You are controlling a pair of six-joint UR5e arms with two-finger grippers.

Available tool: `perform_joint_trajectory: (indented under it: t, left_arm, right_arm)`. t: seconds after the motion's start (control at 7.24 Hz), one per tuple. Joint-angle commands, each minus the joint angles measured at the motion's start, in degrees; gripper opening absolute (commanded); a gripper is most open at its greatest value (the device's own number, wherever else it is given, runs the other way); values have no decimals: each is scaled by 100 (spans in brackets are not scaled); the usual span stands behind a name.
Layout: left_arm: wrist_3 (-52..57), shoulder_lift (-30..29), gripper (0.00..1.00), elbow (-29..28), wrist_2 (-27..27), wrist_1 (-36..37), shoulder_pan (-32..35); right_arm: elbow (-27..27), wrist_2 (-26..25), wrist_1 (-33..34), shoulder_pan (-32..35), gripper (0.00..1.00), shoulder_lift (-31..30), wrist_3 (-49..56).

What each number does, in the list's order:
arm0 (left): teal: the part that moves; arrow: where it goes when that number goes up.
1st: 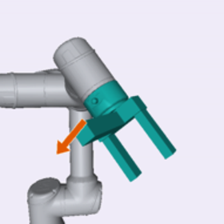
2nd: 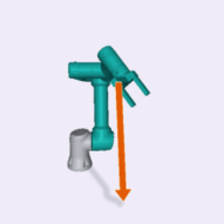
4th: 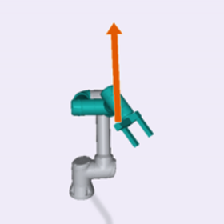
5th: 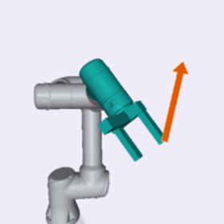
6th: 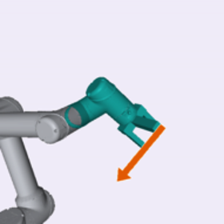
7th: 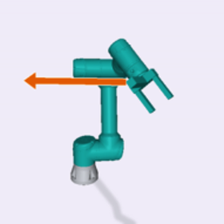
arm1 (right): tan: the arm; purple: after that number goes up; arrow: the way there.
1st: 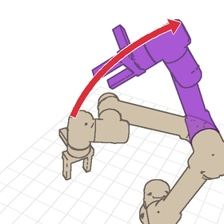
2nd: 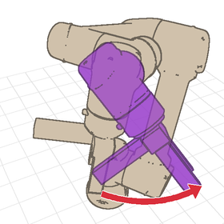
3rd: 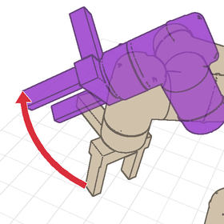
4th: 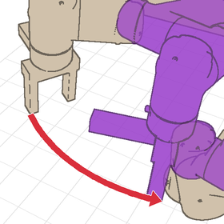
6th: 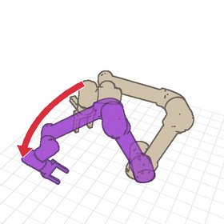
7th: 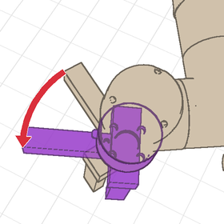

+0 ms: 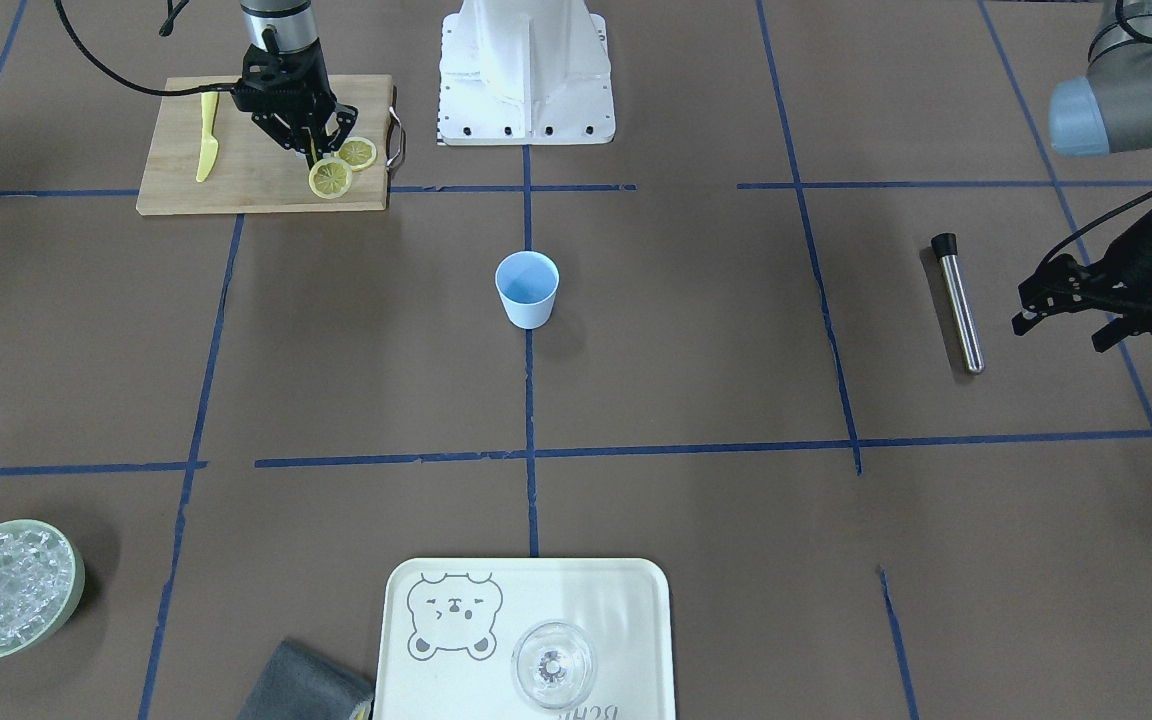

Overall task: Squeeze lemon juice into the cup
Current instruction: 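Lift the lemon slice off the board with the right gripper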

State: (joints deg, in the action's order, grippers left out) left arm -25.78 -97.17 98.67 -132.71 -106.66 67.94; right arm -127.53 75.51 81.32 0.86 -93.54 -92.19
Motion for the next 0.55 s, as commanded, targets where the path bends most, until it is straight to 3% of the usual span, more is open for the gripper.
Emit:
perform_joint_trajectory:
  t: [0.0, 0.41]
  left_arm:
    - [2, -4, 100, 3, 0, -3, 0]
    - [2, -4, 100, 3, 0, -3, 0]
  right_arm:
    - [-288, 25, 25, 63, 0, -85, 0]
    - [-754, 25, 25, 107, 0, -138, 0]
